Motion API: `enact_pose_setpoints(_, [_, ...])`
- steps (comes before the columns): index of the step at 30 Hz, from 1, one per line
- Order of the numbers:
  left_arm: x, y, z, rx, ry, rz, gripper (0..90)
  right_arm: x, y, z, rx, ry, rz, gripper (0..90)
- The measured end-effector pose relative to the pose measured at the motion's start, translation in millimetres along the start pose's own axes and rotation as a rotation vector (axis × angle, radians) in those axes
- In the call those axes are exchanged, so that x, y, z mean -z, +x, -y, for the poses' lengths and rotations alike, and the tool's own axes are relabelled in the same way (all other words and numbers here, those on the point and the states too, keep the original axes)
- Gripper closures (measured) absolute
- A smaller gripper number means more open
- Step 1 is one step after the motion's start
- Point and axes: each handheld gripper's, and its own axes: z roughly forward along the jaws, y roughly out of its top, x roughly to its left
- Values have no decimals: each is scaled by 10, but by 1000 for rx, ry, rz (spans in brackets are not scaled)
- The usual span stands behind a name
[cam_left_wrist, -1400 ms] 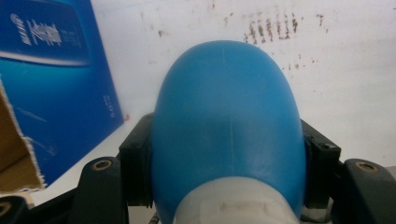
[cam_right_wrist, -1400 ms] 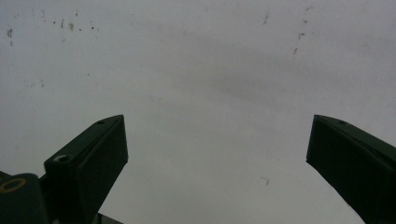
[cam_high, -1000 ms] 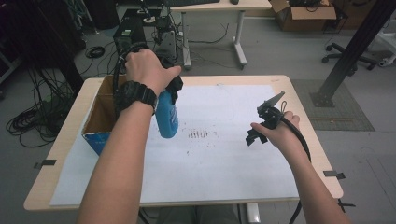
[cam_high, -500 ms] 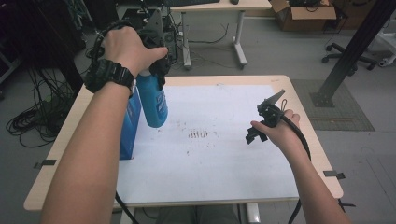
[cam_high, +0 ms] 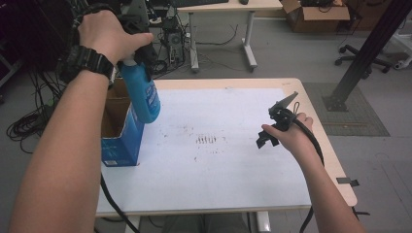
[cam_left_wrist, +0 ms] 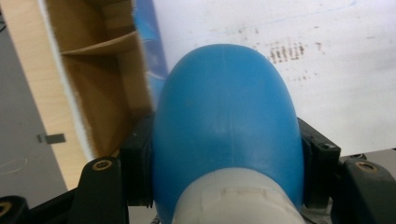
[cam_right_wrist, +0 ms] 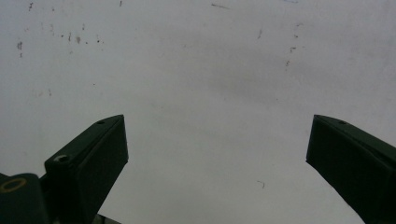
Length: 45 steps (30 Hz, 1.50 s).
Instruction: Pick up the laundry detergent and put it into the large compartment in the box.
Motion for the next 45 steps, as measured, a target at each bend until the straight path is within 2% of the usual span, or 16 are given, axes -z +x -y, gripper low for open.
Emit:
enact_pose_setpoints(2, [-2,84,7,18,-2,-2,371,-5,-8,-3,-2,-1,1,55])
enact_pose_setpoints(3, [-18,171,12,29,0,-16,371,-13,-7,-8,-1,1,4,55])
enact_pose_setpoints(7, [-45,306,25,47,3,-31,372,-26,-3,-15,7,3,6,56])
enact_pose_setpoints(12, [-73,546,58,78,-8,-10,372,-46,-9,-24,3,9,12,56])
enact_pose_setpoints(17, [-86,745,91,109,-13,-27,372,-66,-3,-37,-2,11,14,56])
enact_pose_setpoints(28, [-200,986,133,132,-13,-33,372,-67,4,-37,-10,14,24,57])
enact_pose_setpoints(36, [-323,1036,139,137,-11,-22,372,-100,10,-41,-12,24,27,58])
enact_pose_setpoints(45, [-596,1062,145,136,1,-8,372,-114,6,-41,-9,20,32,58])
